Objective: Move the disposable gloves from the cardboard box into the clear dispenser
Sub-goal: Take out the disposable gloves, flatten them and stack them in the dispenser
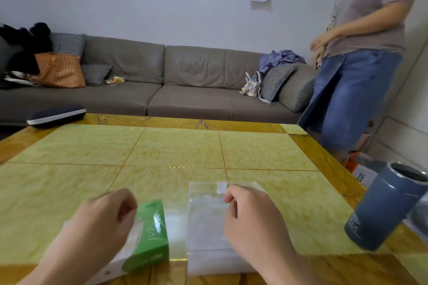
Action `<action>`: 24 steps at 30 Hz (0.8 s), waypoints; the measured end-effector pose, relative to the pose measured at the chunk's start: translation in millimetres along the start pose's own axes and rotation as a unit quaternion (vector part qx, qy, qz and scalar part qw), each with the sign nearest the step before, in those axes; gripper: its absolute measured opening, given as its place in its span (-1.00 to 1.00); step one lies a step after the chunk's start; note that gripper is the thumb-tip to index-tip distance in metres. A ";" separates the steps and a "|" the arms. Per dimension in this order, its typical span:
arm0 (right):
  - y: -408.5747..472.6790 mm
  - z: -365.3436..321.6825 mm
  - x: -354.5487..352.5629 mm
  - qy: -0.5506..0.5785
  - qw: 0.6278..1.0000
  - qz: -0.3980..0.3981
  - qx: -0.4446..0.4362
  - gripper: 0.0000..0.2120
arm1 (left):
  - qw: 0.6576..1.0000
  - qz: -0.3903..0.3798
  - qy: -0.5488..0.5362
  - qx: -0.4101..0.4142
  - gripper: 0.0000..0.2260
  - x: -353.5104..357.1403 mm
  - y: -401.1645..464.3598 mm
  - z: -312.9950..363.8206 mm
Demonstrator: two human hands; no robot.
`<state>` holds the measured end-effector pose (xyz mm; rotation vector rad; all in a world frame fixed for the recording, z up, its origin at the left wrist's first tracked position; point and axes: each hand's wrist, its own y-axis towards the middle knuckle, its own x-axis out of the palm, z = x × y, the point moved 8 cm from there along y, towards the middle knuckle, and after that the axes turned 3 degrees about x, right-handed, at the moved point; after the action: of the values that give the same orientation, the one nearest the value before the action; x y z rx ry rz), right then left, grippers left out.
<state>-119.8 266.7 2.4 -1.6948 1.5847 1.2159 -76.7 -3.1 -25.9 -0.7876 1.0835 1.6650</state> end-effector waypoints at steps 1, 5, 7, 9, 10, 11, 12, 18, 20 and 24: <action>-1.3 -4.3 2.0 0.006 1.000 0.000 -0.008 -0.80 | 0.999 -0.027 0.022 -0.029 -0.79 -0.4 -2.7 -17.8; 1.3 -3.7 8.6 0.031 0.999 0.007 0.011 -0.78 | 0.985 -0.140 0.071 -0.065 -0.84 13.9 -10.6 -48.9; 4.8 1.8 6.8 0.052 0.998 0.027 0.026 -0.77 | 0.983 -0.150 0.077 -0.066 -0.82 18.7 -10.0 -49.6; 6.9 5.1 4.6 0.077 0.996 0.042 0.034 -0.74 | 0.985 -0.140 0.066 -0.070 -0.64 17.7 -7.8 -46.4; 7.8 7.5 3.8 0.089 0.994 0.047 0.038 -0.73 | 0.986 -0.137 0.064 -0.075 -0.49 17.8 -6.7 -45.1; 8.1 9.9 3.6 0.098 0.993 0.048 0.042 -0.72 | 0.984 -0.143 0.066 -0.081 -0.39 19.1 -6.8 -43.6; 8.1 11.7 3.6 0.103 0.993 0.047 0.045 -0.73 | 0.982 -0.152 0.072 -0.088 -0.39 20.3 -6.2 -42.2; 10.5 21.0 6.5 0.127 0.989 0.048 0.055 -0.71 | 0.982 -0.153 0.073 -0.082 -0.47 27.4 2.0 -41.2; 11.1 21.3 7.8 0.127 0.989 0.046 0.052 -0.71 | 0.985 -0.142 0.067 -0.075 -0.42 28.1 4.0 -41.0; 10.0 18.3 10.5 0.115 0.992 0.045 0.032 -0.71 | 0.979 -0.171 0.090 -0.056 -0.40 30.4 2.2 -35.4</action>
<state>-135.0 275.1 -13.1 -1.7922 1.8340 1.0290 -88.2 -24.7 -65.7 -1.1481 0.9179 1.3903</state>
